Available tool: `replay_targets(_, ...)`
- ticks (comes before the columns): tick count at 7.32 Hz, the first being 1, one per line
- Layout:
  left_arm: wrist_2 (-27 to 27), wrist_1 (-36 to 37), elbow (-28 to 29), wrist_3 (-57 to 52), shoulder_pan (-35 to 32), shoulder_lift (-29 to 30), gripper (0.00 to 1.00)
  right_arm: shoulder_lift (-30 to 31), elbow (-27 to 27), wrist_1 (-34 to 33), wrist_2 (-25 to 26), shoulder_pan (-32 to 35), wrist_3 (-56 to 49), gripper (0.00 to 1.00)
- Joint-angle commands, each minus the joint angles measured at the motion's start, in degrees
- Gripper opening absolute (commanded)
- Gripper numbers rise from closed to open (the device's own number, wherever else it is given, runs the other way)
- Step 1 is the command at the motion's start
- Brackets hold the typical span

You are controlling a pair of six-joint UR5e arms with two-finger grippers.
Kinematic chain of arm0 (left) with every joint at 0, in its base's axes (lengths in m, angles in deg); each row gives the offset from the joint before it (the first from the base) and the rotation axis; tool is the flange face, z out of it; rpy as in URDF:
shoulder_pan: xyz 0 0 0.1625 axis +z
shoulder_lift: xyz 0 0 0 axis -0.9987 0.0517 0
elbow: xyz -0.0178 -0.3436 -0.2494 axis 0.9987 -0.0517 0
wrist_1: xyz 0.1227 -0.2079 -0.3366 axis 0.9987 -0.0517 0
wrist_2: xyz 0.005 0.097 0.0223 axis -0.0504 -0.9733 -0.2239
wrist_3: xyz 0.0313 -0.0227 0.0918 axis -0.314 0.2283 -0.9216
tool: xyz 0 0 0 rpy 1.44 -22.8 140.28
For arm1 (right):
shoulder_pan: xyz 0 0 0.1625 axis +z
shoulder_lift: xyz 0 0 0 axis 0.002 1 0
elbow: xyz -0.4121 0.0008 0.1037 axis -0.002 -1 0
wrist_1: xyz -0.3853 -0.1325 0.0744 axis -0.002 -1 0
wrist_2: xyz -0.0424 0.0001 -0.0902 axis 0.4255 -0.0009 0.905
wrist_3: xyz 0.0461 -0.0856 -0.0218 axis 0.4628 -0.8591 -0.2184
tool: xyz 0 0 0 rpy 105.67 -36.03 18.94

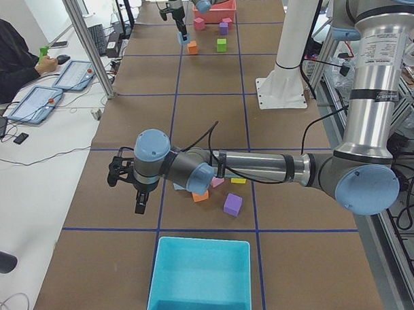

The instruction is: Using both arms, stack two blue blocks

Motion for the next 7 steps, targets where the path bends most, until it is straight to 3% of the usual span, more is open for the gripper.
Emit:
replay_targets(1,0.2,-1.2,-0.4,2.4,5.5,0.5,0.97,-1.6,1.8,3.9,5.1,-8.1,13.7,0.54)
replay_targets(4,-0.6,-5.9,-0.2,6.4,12.9,0.9,0.97,-8.6,-2.7,5.4,12.2,-15.6,26.5,0.54)
replay_targets(7,-6.6,-6.1,0.1,8.2,19.8,1.3,0.97,-10.4,-9.1,11.2,15.5,-18.5,31.3,0.54)
